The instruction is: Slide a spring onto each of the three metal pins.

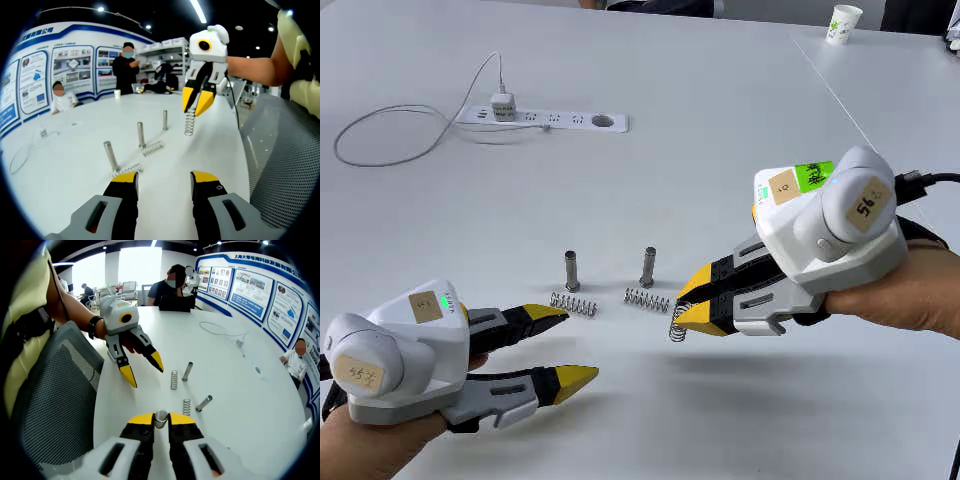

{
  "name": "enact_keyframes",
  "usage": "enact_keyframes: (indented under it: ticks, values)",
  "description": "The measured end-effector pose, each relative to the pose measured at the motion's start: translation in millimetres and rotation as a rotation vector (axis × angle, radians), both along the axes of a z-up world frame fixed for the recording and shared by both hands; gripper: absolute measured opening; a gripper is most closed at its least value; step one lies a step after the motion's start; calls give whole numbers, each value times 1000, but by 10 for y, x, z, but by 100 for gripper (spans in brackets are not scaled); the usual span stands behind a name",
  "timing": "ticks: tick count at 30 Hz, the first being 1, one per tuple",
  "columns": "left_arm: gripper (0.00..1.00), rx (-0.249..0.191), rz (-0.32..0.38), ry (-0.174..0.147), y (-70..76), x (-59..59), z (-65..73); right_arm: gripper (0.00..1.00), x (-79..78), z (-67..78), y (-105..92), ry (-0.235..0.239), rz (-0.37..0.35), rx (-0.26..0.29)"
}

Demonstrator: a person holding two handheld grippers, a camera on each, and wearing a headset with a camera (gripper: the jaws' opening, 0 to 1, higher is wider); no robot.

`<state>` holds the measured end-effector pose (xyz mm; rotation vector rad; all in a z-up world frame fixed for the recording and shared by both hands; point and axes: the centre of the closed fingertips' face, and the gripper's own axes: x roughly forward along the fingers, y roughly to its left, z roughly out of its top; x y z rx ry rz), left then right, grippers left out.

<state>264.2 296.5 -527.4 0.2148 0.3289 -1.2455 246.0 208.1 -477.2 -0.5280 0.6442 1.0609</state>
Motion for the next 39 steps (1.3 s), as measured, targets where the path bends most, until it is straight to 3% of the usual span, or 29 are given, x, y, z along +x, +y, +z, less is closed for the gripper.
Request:
enact_keyframes:
  ticks: [13,23,33,39]
  values:
    - [48,-14,73,4,150,86,30,11,87,127,-286,-19,-94,15]
    - [49,-20,90,-1,162,112,67,11,193,254,-518,-45,-158,7]
    - [50,-26,100,-3,177,125,84,11,361,291,-798,-71,-250,-25]
    - [50,-26,106,-2,195,134,85,11,413,294,-858,-83,-275,-30]
